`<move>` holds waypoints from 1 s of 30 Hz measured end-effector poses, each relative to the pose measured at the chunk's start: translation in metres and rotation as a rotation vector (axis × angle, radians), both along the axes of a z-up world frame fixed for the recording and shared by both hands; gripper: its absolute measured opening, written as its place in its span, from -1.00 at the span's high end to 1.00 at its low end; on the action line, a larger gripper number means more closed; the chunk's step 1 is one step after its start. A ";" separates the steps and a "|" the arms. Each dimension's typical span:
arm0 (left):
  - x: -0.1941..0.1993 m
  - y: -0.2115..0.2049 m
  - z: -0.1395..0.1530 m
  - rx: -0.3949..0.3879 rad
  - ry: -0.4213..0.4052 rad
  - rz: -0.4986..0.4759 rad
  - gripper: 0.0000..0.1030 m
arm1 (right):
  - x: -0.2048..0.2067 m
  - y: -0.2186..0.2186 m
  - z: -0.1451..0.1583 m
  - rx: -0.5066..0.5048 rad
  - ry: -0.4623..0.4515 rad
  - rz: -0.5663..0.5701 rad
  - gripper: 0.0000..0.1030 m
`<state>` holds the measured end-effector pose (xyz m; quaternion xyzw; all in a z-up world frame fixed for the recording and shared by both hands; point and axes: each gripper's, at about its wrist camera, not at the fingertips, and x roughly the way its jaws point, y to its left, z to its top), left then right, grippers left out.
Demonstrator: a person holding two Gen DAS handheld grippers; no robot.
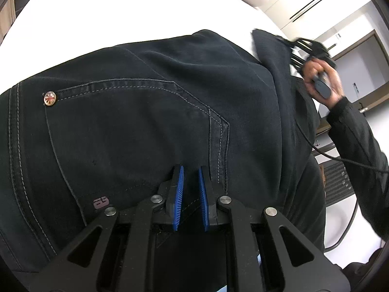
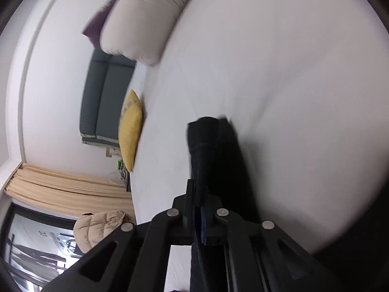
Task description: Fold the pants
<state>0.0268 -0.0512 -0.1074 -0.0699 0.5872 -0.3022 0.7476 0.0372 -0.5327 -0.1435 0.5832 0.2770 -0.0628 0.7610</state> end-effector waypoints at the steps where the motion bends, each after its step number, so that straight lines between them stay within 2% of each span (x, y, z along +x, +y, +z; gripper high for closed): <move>1: 0.000 0.000 0.000 0.001 -0.001 -0.001 0.76 | -0.014 -0.006 0.008 -0.010 -0.015 -0.023 0.91; 4: 0.000 -0.001 -0.001 -0.007 0.005 0.004 0.75 | -0.072 -0.028 0.030 -0.036 -0.061 -0.117 0.91; 6: 0.000 -0.001 -0.002 -0.015 0.010 0.007 0.75 | -0.125 -0.044 0.036 -0.049 -0.069 -0.209 0.91; 9: 0.001 0.000 -0.002 -0.021 0.021 0.018 0.75 | -0.194 -0.061 0.027 -0.034 -0.038 -0.342 0.91; 13: 0.001 -0.002 -0.001 -0.009 0.017 0.020 0.75 | -0.253 -0.065 0.002 0.016 -0.002 -0.440 0.91; 16: 0.001 -0.001 -0.002 -0.003 0.018 0.019 0.75 | -0.267 -0.059 -0.009 -0.005 0.043 -0.441 0.91; 20: 0.000 -0.005 0.000 0.013 0.011 0.017 0.75 | -0.268 -0.061 -0.013 -0.009 0.051 -0.440 0.91; 26: -0.002 -0.009 -0.001 0.011 0.014 0.021 0.75 | -0.271 -0.056 -0.011 0.019 0.057 -0.477 0.92; 30: -0.001 -0.011 -0.002 0.021 0.019 -0.003 0.75 | -0.273 -0.054 -0.009 0.000 0.086 -0.477 0.92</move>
